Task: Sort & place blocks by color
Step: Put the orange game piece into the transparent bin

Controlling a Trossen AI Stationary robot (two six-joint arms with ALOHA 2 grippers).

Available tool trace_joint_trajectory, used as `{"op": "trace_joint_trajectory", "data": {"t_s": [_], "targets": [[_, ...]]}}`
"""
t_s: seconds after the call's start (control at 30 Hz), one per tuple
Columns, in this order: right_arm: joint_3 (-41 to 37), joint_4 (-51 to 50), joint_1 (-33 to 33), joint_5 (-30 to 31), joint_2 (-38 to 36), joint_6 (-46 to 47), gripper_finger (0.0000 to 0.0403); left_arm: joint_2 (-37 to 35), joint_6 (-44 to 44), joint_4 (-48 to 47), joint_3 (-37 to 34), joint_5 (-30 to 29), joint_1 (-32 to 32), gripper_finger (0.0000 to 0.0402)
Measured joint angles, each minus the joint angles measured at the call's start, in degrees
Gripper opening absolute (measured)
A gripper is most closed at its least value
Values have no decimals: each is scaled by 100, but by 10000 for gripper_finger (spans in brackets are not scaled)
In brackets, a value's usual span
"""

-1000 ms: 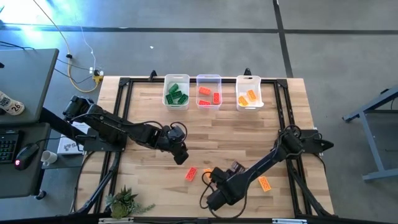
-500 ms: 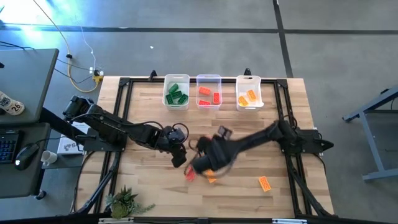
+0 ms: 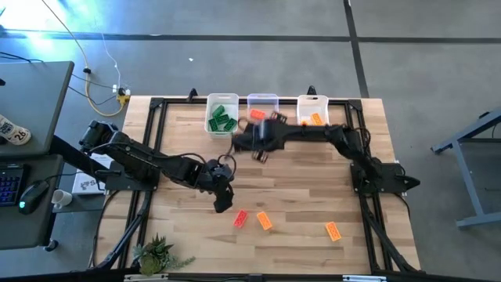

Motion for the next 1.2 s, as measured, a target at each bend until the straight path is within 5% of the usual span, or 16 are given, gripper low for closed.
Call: {"op": "trace_joint_trajectory", "data": {"t_s": [0.3,0.63,1.2], "targets": [[2,898,-1407,-1205,0,-873,114,0,245,6,0,21,11,236],[2,1402,-2706,-2679,0,-611,114,0,837,10,0,87,11,236],[0,1535,-2782,-2774,0,-562,152,0,1143,10,0,262,11,236]]}}
